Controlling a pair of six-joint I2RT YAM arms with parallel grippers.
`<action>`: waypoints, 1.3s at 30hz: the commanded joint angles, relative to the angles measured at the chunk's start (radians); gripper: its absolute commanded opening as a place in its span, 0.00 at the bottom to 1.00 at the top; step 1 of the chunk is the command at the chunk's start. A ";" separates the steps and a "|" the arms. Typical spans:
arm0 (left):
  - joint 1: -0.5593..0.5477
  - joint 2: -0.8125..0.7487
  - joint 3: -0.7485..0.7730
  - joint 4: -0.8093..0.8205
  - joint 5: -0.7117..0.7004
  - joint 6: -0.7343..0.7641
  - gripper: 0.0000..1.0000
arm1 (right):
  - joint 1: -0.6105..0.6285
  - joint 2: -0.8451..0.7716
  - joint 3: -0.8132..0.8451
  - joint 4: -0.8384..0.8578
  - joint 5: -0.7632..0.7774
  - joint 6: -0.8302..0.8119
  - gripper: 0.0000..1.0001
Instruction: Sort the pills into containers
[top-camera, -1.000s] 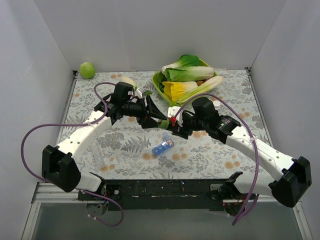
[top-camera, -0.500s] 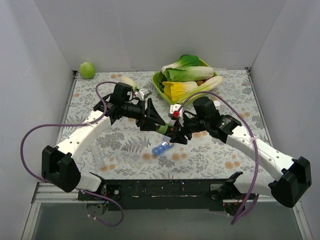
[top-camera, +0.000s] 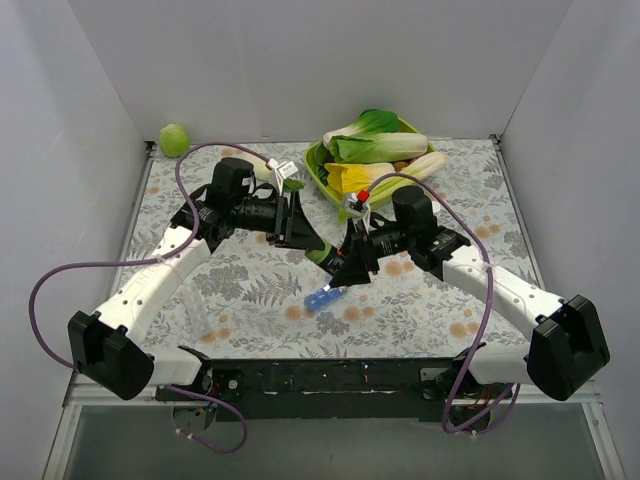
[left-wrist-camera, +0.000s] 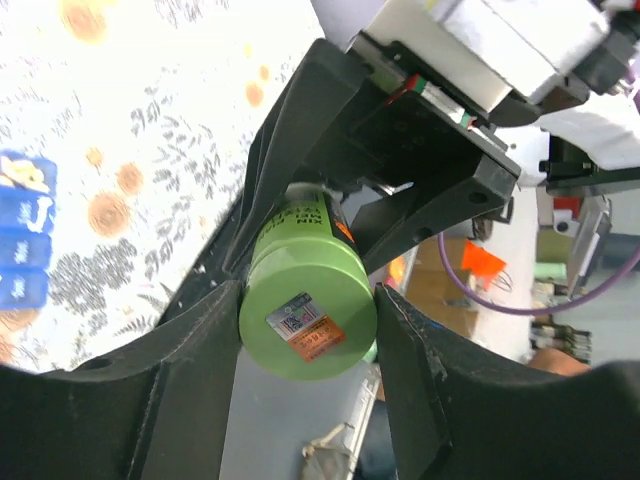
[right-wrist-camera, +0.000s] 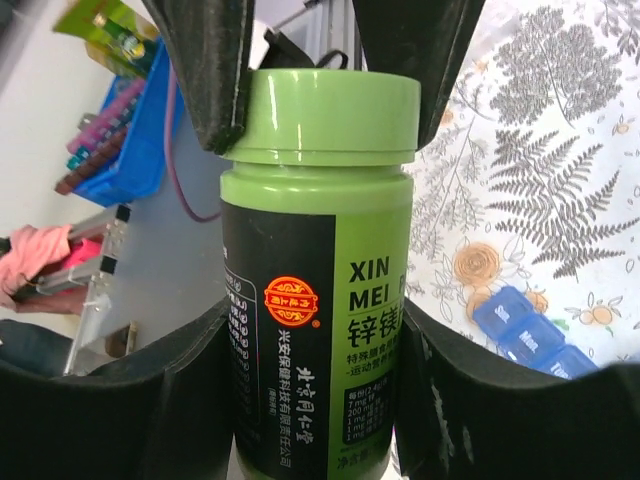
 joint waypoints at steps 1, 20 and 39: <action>-0.019 -0.025 0.060 0.127 -0.101 -0.025 0.56 | 0.003 0.001 0.044 0.399 -0.121 0.173 0.02; 0.123 -0.203 0.091 0.139 -0.294 -0.266 0.98 | 0.005 -0.073 0.170 -0.086 0.209 -0.516 0.02; -0.074 -0.048 0.152 0.069 -0.466 -0.280 0.84 | 0.006 -0.067 0.187 -0.093 0.394 -0.644 0.01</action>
